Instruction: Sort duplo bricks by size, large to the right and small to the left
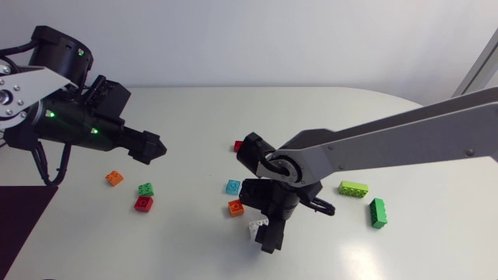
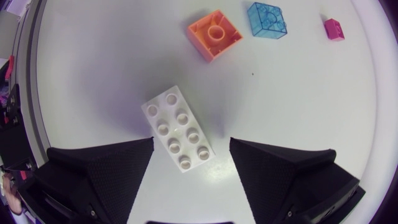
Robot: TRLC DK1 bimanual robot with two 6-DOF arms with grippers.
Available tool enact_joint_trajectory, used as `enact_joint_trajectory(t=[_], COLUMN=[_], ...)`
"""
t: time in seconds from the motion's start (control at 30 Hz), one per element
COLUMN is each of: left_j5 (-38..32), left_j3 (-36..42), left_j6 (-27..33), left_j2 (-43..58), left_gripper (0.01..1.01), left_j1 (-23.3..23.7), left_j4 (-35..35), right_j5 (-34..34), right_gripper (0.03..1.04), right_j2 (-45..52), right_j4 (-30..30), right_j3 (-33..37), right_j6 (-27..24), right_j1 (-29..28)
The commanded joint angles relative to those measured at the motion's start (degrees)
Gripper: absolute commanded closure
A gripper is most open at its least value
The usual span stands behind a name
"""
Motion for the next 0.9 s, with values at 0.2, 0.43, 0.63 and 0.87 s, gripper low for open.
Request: enact_joint_trajectory(t=[0.2, 0.43, 0.63, 0.87], left_j5=[0.7, 0.7, 0.7, 0.7], left_j3=[-3.7, -5.4, -5.4, -6.1], left_j6=[0.1, -0.1, -1.4, -2.5], left_j2=[-2.3, -2.4, -2.3, -1.3], left_gripper=[0.041, 0.041, 0.041, 0.041], left_j1=[1.1, 1.3, 0.2, -1.8], left_j4=[0.4, 1.6, 2.4, 3.2], right_j5=[-5.2, -5.5, -3.3, -2.6], right_gripper=[0.90, 1.02, 1.02, 1.01], right_j2=[0.9, -4.5, -10.7, -11.1], right_j4=[1.6, 4.4, 3.0, 2.8], right_j3=[-2.9, -9.1, -12.2, -17.6], right_j6=[-0.7, 1.5, 1.6, 1.1], right_j1=[-0.3, -8.3, -23.6, -34.1])
